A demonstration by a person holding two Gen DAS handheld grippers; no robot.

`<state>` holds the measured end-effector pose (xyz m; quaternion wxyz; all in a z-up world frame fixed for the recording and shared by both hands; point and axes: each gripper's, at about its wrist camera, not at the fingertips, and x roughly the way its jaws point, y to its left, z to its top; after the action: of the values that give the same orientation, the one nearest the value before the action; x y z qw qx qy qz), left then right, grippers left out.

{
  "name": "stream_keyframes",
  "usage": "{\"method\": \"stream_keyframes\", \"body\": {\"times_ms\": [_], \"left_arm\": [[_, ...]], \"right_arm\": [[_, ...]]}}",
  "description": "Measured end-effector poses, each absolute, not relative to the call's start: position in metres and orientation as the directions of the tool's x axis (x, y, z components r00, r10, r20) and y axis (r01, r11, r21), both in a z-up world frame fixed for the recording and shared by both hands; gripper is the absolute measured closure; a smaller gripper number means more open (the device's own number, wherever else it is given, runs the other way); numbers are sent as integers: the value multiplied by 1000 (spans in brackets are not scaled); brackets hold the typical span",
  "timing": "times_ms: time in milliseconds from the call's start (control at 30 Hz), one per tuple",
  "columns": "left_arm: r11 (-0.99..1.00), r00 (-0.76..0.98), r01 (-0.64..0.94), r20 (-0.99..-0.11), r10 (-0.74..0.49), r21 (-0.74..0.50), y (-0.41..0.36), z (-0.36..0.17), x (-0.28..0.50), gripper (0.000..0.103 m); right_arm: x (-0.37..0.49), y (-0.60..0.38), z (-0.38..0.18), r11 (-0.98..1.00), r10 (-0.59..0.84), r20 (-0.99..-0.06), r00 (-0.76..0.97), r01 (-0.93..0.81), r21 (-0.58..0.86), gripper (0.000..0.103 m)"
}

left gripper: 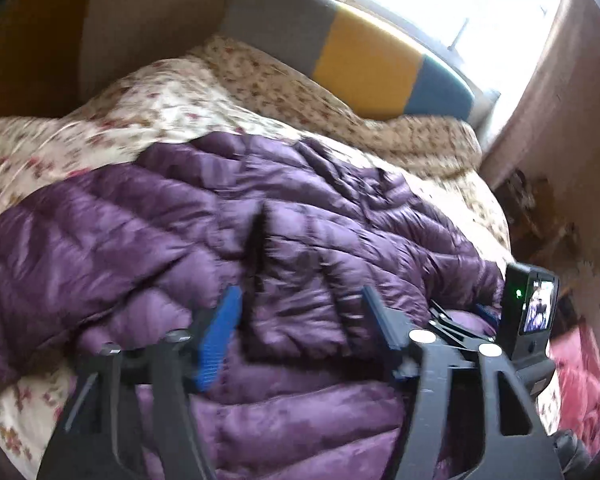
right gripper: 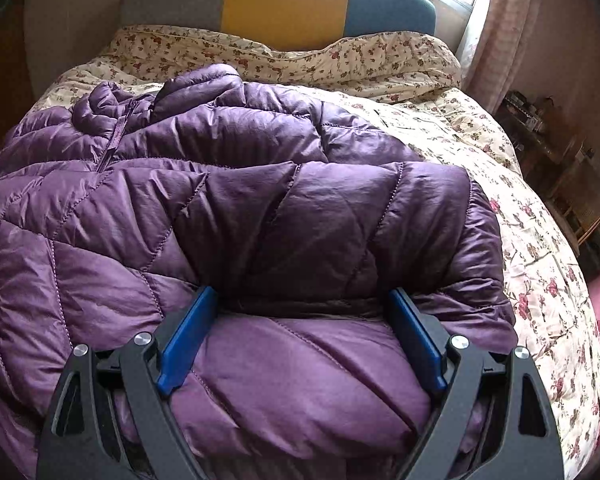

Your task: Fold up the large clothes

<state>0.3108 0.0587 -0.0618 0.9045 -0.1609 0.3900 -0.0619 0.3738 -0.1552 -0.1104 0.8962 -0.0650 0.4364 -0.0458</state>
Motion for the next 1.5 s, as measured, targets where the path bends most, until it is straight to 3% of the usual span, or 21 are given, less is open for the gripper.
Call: {"method": "stream_keyframes", "body": {"times_ms": [167,400,500,567,733,767,1067,1267,1433,1500], "left_arm": [[971,600,-71,-787,-140,-227,47,-98,343,61],[957,619,-89,-768,-165,-277,64,-114,339,61],[939,614,-108,-764,-196,-328,75,-105,321,55],[916,632,-138,-746,-212,-378,90,-95,297,39],[868,675,-246,-719,-166,-431,138,-77,220,37],[850,678,-286,-720,-148,-443,152,-76,202,31],[479,697,-643,-716,44,-597,294,-93,23,29],[221,755,-649,-651,71,-728,335,-105,-23,29],[106,761,-649,-640,109,-753,347,-109,-17,29],[106,747,-664,-653,125,-740,352,-110,-16,42]], "right_arm": [[374,-155,-111,988,-136,-776,616,25,-153,16],[375,-154,-109,987,-142,-773,618,26,-161,16],[375,-153,-109,986,-146,-772,619,26,-166,16],[374,-154,-109,986,-146,-772,619,26,-165,16],[374,-154,-109,985,-151,-769,621,27,-172,16],[375,-155,-108,984,-153,-768,622,28,-173,16],[374,-157,-107,984,-154,-764,627,30,-173,15],[372,-157,-107,983,-158,-762,628,30,-179,15],[372,-157,-108,984,-156,-762,629,28,-178,15],[372,-158,-108,983,-157,-762,629,28,-179,14]]}}
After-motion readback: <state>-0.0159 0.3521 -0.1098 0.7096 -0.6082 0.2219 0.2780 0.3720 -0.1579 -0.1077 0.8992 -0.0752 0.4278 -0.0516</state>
